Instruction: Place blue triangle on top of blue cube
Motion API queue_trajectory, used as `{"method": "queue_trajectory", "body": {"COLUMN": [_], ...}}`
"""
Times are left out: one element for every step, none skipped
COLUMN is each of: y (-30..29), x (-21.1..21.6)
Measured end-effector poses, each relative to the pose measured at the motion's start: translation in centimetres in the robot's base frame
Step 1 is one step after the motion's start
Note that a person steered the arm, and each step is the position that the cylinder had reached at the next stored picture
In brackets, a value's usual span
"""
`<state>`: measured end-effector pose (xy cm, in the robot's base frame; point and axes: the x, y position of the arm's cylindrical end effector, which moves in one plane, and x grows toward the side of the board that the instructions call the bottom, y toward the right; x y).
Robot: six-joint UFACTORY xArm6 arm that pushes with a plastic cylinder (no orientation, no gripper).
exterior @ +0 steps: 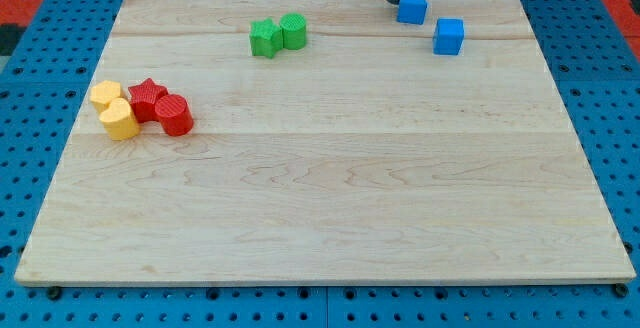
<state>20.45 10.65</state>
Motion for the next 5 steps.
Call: {"method": "queue_trajectory", "body": {"y": [0.0, 0.0, -0.2, -1.0, -2.0], "x": [0.7, 0.7, 0.7, 0.7, 0.8]}}
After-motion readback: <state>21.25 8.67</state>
